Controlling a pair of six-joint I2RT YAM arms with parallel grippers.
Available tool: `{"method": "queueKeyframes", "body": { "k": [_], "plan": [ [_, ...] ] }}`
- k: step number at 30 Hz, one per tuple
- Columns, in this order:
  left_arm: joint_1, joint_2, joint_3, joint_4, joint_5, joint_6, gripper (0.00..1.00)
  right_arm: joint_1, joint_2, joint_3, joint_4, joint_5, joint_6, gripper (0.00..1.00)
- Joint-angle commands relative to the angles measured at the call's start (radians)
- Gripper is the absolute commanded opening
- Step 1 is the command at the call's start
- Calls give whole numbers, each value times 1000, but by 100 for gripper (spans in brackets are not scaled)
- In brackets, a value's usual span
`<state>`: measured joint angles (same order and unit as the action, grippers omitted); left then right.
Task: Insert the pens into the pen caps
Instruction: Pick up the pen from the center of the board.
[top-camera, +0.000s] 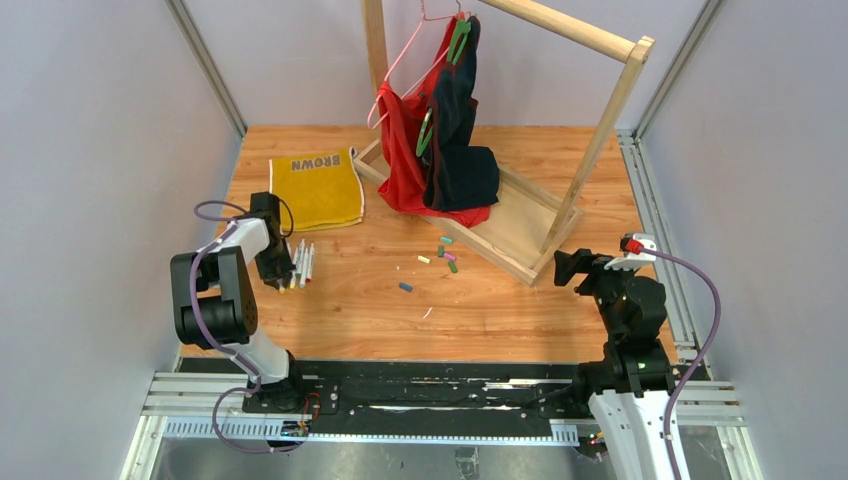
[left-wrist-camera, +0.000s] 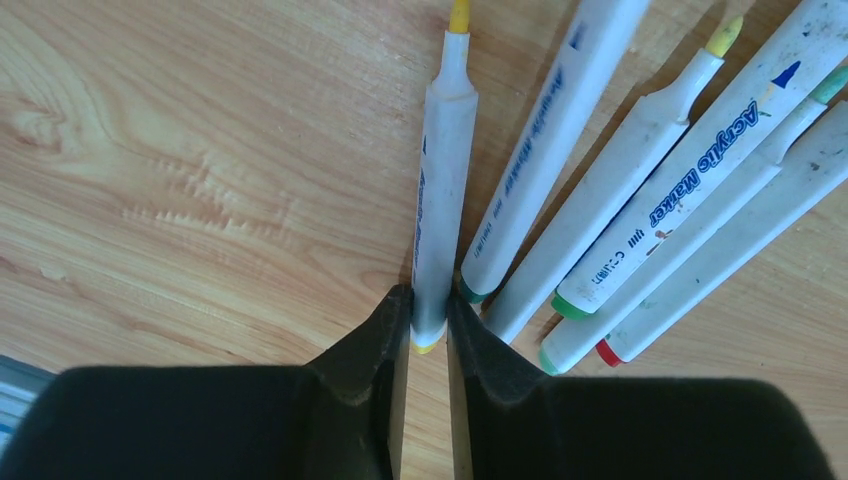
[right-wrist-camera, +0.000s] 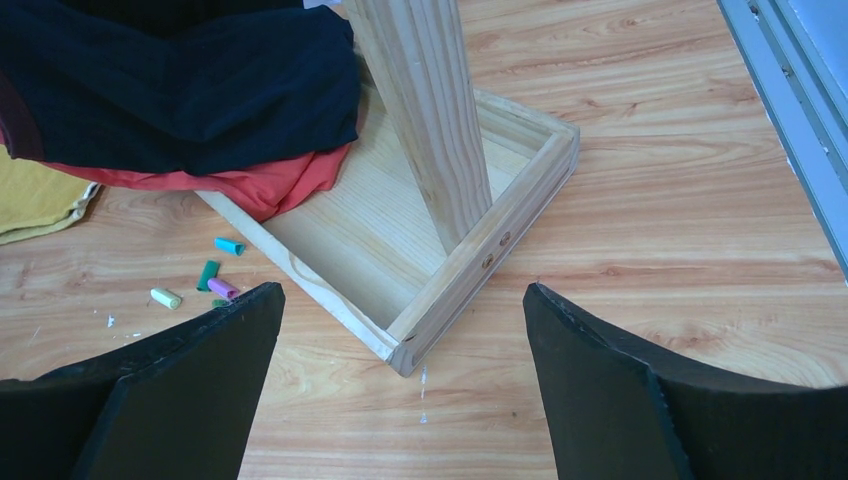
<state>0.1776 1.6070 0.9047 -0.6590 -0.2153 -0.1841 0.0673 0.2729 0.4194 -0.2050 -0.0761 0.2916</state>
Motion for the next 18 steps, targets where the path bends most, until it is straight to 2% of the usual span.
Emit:
{"method": "queueKeyframes", "body": {
  "k": [1, 3, 10, 18],
  "plan": [
    [11, 41, 6, -5, -4, -2, 18, 8, -5, -3, 2, 23, 9, 92],
    [11, 35, 5, -4, -8, -3, 12, 7, -5, -4, 3, 23, 10, 91],
    [10, -1, 6, -8, -35, -2, 1, 8, -3, -7, 14, 25, 10, 91],
    [3, -155, -6, 13, -81, 4, 0, 7, 13, 13, 18, -24, 20, 90]
  ]
}}
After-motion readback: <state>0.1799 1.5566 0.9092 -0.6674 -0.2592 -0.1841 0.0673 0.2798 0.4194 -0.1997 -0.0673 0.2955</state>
